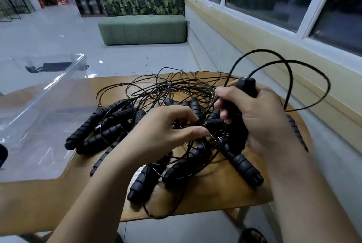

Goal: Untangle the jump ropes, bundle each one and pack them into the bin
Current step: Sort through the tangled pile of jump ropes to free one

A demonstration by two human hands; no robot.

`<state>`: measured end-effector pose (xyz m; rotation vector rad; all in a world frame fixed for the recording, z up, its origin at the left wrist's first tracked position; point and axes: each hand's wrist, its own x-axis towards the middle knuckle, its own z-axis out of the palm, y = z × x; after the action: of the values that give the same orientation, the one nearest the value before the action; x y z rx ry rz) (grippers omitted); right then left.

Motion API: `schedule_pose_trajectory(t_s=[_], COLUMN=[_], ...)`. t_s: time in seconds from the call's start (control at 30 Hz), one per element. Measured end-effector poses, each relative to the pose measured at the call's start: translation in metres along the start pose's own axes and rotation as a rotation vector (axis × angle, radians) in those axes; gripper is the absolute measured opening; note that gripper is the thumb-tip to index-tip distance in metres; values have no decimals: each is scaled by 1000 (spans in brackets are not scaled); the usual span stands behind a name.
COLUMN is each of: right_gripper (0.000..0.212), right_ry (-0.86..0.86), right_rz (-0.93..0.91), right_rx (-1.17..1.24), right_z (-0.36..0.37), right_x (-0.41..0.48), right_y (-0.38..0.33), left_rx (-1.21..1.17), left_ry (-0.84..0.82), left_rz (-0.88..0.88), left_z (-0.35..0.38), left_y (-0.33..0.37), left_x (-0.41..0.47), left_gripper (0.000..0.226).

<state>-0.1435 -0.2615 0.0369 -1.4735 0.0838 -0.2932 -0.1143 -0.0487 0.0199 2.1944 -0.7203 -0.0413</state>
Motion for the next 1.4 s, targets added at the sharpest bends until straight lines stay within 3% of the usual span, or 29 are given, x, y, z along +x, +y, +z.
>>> schedule_pose_trajectory(t_s=[0.1,0.3,0.4,0.53,0.63,0.7,0.8,0.93,1.03,1.3,1.4], right_gripper=[12,18,14,15,15,15,9,8,11,16,17], right_ry=[63,103,123,125,90,57,-17,-181,-229,-28,-43], right_rz=[-29,-65,-76,-119,-143,-153,-122,117,235,277,305], right_rx=[71,180,194,148,85,39,-3,27,98,435,501], right_z=[4,8,9,8,7,8,11,15,21,55,58], right_x=[-2,-3,-3,-3,-4,-4,-3,-1,-1,8,16], right_y=[-2,-9,-7,-4,-4,-4,-11,-27,-34,-20,-17], left_rx=[67,173,202,267,155,113,14,-96,-118,-191,-142], left_ry=[46,225,194,132,93,115,197,219,239,199,147], left_rz=[-17,59,42,59,82,94,146,147,158,65,80], left_z=[-5,-6,-10,-15,-21,-18,-7,7,14,14,7], left_y=[1,8,8,4,2,1,2,5,9,0,-4], left_x=[-1,-2,-6,-9,-8,-6,0,1,0,4,2], left_gripper=[25,63,73,53,25,31,15,8,17,17,12])
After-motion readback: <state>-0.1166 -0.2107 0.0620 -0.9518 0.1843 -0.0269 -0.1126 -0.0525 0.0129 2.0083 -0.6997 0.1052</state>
